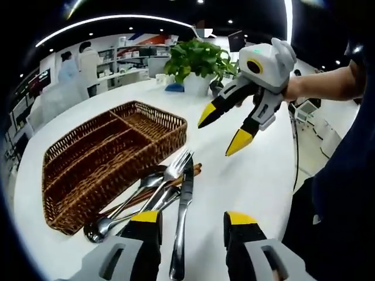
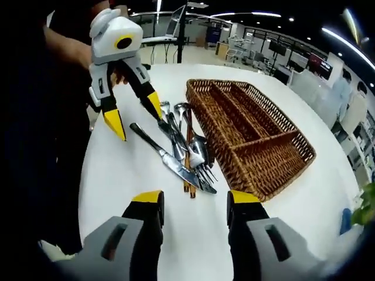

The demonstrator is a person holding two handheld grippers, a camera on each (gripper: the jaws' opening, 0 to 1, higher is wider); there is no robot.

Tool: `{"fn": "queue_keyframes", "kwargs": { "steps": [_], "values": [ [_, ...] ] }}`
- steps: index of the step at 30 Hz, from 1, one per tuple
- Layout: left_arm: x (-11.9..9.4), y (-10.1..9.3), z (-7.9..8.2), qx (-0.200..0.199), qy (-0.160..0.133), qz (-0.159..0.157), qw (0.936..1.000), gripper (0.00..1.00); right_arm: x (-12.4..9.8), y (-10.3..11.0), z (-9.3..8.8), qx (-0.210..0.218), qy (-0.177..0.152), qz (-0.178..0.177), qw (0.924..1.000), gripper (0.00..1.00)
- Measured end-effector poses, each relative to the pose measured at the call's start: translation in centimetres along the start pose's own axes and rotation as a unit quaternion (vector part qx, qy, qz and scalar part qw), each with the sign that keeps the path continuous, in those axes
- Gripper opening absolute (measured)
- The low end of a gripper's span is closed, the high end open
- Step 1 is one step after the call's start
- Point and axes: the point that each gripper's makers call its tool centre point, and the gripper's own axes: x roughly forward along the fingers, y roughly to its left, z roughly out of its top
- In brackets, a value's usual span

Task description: Arrange the knives, forks, and spoons in their matching storage slots by inserting each utensil handle-first until every utensil is classified and aligned in the correct compartment

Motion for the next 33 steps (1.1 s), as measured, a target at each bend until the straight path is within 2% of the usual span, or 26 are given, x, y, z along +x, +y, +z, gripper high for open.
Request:
{"fn": "queue_keyframes", "kwargs": {
  "steps": [9, 16, 19, 23, 31, 33],
  "values": [
    [1.5, 0.0, -1.1, 0.011, 0.029, -0.005, 0.9995, 0.40, 2.1, -0.8, -0.9, -0.060, 0.033, 0.048, 0.9965, 0.34],
    [2.2, 0.4, -1.3, 0.001, 0.037, -0.008, 0.9993, 0.37, 3.3, -1.1, -1.7, -0.113, 0.061, 0.086, 0.9881, 0.28],
    [2.1, 0.4, -1.4, -0.006, 0.037, -0.008, 0.9993, 0.33, 3.4, -1.2, -1.6, -0.118, 0.061, 0.094, 0.9867, 0.26],
    [2.5, 0.6, -1.6, -0.022, 0.036, -0.008, 0.9991, 0.32, 3.8, -1.5, -1.9, -0.136, 0.071, 0.105, 0.9824, 0.24],
    [3.4, 0.5, -1.8, -0.027, 0.042, -0.008, 0.9987, 0.27, 4.3, -1.5, -2.4, -0.194, 0.083, 0.139, 0.9676, 0.20],
    [3.5, 0.6, -1.8, -0.029, 0.042, -0.006, 0.9987, 0.26, 4.4, -1.5, -2.2, -0.198, 0.080, 0.140, 0.9668, 0.18]
  ]
}}
